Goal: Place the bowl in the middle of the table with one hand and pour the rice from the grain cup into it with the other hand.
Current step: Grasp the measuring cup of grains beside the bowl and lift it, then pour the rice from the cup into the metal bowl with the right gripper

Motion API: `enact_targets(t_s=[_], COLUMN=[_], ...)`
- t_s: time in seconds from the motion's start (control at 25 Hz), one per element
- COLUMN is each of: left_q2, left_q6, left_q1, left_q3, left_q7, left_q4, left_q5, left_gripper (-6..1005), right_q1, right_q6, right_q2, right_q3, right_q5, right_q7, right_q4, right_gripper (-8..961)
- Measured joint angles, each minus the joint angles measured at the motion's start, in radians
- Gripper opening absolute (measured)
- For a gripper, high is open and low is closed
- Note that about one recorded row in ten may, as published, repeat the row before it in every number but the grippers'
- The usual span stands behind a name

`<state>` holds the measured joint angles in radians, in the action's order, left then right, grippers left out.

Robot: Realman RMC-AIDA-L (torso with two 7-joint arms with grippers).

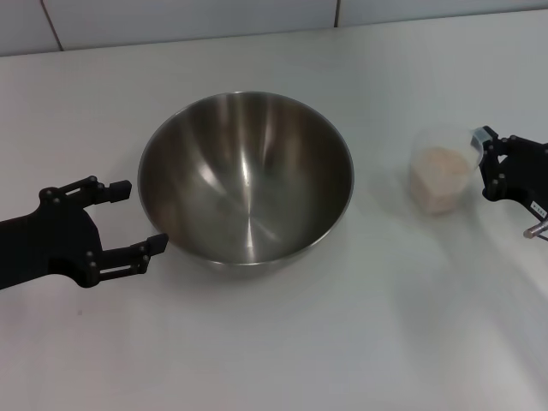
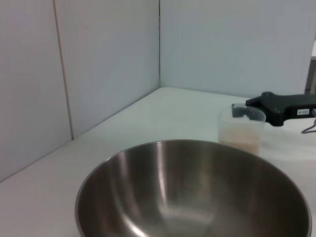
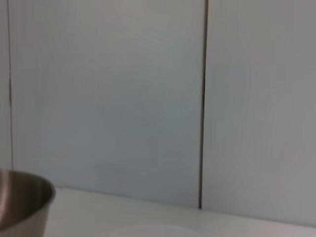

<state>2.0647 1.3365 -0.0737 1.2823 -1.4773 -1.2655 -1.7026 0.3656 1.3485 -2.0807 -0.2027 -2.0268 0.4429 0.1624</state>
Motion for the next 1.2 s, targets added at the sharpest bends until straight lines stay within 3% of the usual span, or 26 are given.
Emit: enact_targets(t_s=[0.28, 0.56, 0.6, 0.64, 0.8, 1.2], left_q2=[0.000, 0.002, 0.002, 0.001, 0.002, 0.002], left_q6=[-0.001, -0.001, -0.001, -0.001, 0.000, 0.001], left_q1=[-0.006, -0.023, -0.023, -0.023, -0.026, -0.033], left_q3=[0.000, -0.001, -0.002, -0.002, -0.002, -0.002], left_q7=[-0.001, -0.001, -0.001, -0.002, -0.002, -0.002], left_q4=[0.005, 0.026, 0.026, 0.026, 0.024, 0.022], left_q5=[0.000, 0.000, 0.000, 0.000, 0.000, 0.000], left_gripper=[842, 842, 842, 842, 842, 842], right_q1=[0.019, 0.091, 0.119, 0.119, 0.155, 0.177], right_q6=[0.124, 0.251, 0.255, 0.255, 0.227, -0.001], right_q2=[-0.001, -0.001, -0.001, -0.001, -0.003, -0.009], right_q3=[-0.059, -0.067, -0.063, -0.063, -0.041, 0.019], right_q5=[0.022, 0.079, 0.076, 0.076, 0.060, -0.020], right_q7=[-0.062, -0.332, -0.485, -0.485, -0.853, -1.846], right_q4=[-0.013, -0.109, -0.170, -0.170, -0.286, -0.471], right_gripper=[14, 14, 14, 14, 14, 13])
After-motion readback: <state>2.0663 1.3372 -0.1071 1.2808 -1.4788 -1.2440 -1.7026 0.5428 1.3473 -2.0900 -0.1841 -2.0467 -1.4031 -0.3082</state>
